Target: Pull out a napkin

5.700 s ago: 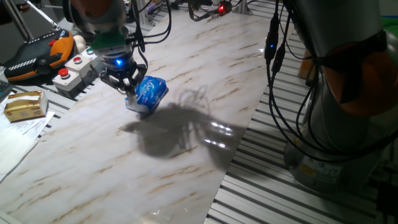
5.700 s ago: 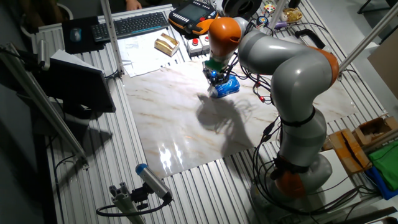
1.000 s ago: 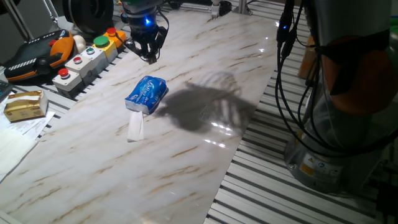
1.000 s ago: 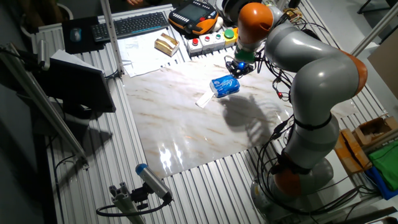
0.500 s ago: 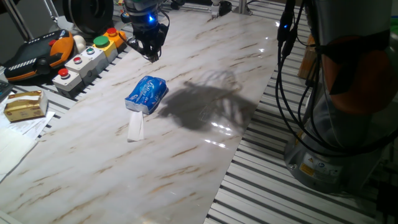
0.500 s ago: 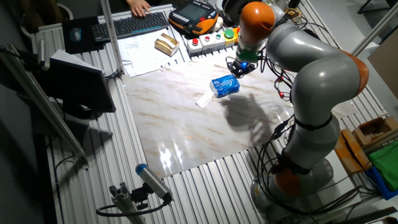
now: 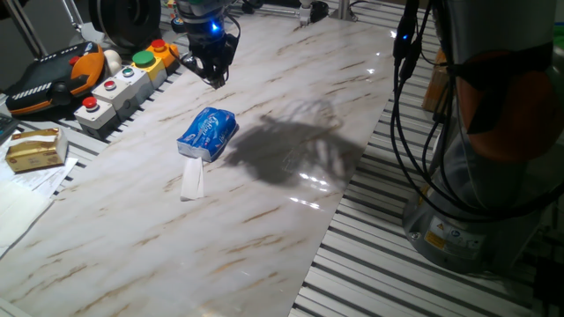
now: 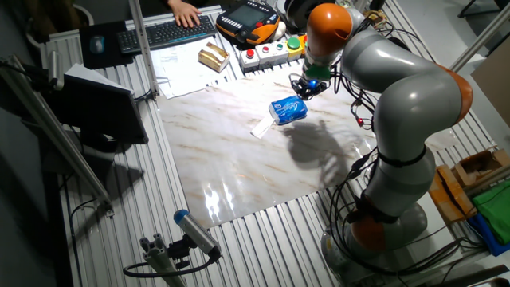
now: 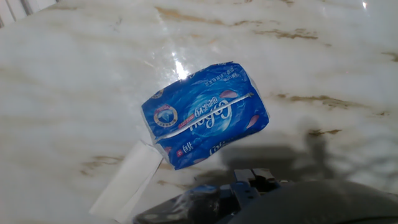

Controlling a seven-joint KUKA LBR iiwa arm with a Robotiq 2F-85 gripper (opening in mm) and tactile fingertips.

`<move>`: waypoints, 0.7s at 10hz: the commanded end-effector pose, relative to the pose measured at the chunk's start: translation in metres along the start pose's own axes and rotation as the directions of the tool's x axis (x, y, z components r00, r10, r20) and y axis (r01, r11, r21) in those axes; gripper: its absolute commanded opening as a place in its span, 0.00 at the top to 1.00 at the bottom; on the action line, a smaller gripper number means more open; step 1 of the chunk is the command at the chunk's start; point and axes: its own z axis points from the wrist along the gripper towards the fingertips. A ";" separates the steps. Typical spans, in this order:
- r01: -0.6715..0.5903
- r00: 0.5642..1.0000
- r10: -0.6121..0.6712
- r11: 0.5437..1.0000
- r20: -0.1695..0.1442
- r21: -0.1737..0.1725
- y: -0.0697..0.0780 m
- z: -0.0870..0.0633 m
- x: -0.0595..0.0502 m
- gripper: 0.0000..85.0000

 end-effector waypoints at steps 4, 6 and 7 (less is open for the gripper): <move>0.001 1.000 -0.001 1.000 0.000 0.000 -0.002 0.001 -0.001 0.99; 0.003 1.000 -0.003 1.000 0.000 -0.001 -0.002 0.002 -0.001 0.99; 0.004 1.000 -0.004 1.000 0.002 -0.001 -0.002 0.002 0.000 0.99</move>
